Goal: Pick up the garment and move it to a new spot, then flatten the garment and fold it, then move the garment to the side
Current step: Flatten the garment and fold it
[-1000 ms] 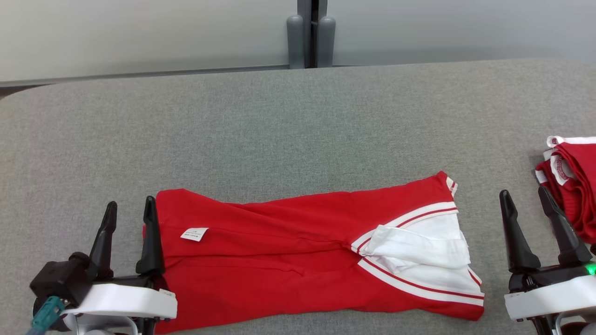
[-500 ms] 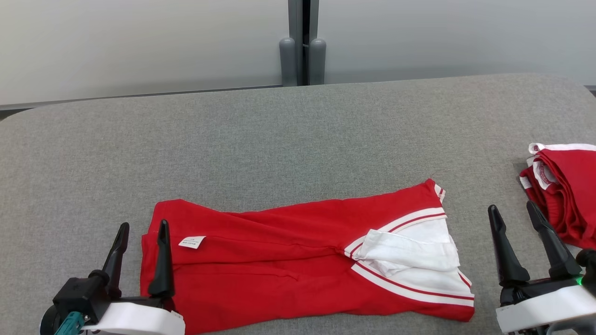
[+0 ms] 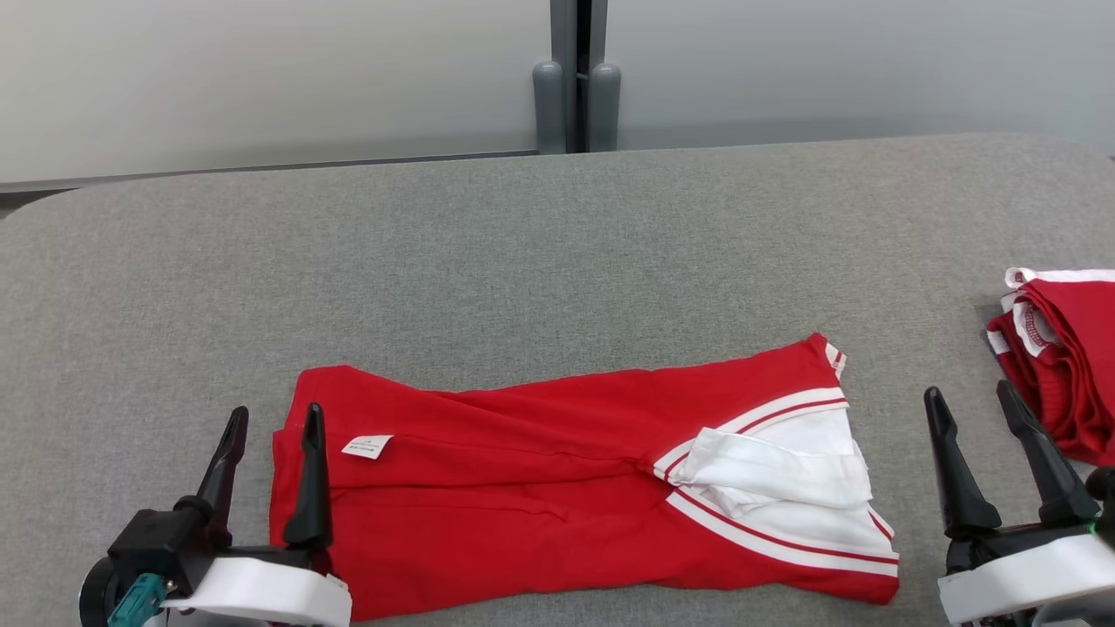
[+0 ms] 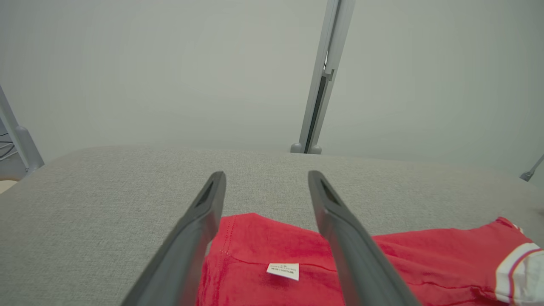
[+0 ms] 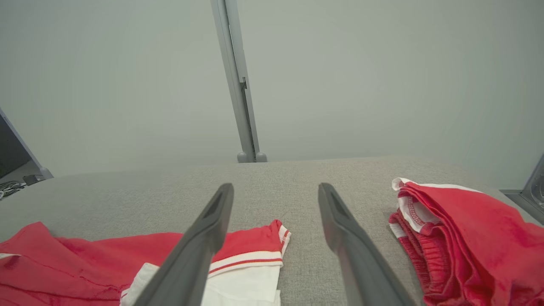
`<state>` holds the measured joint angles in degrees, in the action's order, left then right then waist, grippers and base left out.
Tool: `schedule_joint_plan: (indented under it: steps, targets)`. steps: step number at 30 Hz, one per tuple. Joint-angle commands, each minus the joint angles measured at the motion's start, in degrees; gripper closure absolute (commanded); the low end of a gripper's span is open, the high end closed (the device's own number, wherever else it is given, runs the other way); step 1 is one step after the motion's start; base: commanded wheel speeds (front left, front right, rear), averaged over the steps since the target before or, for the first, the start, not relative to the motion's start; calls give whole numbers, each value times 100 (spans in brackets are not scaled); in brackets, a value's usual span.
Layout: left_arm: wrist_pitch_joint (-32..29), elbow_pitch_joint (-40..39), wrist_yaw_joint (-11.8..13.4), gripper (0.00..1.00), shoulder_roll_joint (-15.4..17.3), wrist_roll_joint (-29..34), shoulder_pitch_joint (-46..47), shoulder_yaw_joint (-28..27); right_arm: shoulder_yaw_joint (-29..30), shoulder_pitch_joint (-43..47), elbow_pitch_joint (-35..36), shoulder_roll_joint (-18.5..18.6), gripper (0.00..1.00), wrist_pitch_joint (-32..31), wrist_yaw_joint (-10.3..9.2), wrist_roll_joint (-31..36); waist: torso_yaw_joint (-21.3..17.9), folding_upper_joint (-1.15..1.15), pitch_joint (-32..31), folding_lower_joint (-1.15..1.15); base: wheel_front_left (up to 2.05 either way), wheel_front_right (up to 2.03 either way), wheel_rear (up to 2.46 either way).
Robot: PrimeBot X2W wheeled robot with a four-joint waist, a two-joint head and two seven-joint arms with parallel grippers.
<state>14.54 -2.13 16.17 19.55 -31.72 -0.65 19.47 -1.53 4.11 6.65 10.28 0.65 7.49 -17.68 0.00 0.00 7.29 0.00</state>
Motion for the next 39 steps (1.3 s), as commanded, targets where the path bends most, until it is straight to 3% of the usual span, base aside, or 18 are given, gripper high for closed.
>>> schedule_joint_plan:
  steps: [1, 10, 21, 22, 23, 24, 25, 31, 39]
  targets:
    - [-31, 5, -32, 0, 33, 73, 181, 42, 45, 45, -67, 36, 0, -55, -1, 89, 106, 0, 73, 0, 0, 0, 0]
    - [-24, 39, -98, 0, -45, 214, 545, 200, -64, -19, -706, -62, 0, -47, -1, 64, 403, 0, 501, 0, 0, 0, 0]
    - [20, 271, -243, 0, -140, 288, 913, 265, -265, -343, -2193, -132, 0, -49, -1, -88, 517, 0, 817, 0, 0, 0, 0]
    - [18, 301, -242, 0, -129, 304, 943, 263, -314, -362, -2260, -134, 44, -55, -1, -107, 523, 0, 819, 0, 0, 0, 0]
    - [19, 330, -247, 0, -130, 294, 958, 255, -342, -362, -2312, -127, 64, -99, -1, -120, 521, 0, 814, 0, 0, 0, 0]
    - [23, 352, -255, 0, -134, 279, 956, 244, -354, -371, -2323, -128, 90, -77, -1, -133, 514, 0, 809, 0, 0, 0, 0]
    - [27, 370, -267, 0, -133, 271, 951, 235, -340, -389, -2329, -132, 100, -43, -1, -143, 507, 0, 802, 0, 0, 0, 0]
    - [41, 472, -273, 0, -117, 251, 861, 187, -149, -406, -2239, -55, 100, -8, -10, -210, 419, 0, 632, 0, 0, 0, 0]
    - [52, 600, -335, 0, -117, 189, 792, 183, 538, -156, -2154, 148, 100, 0, -7, -136, 396, 0, 454, 0, 0, 0, 0]
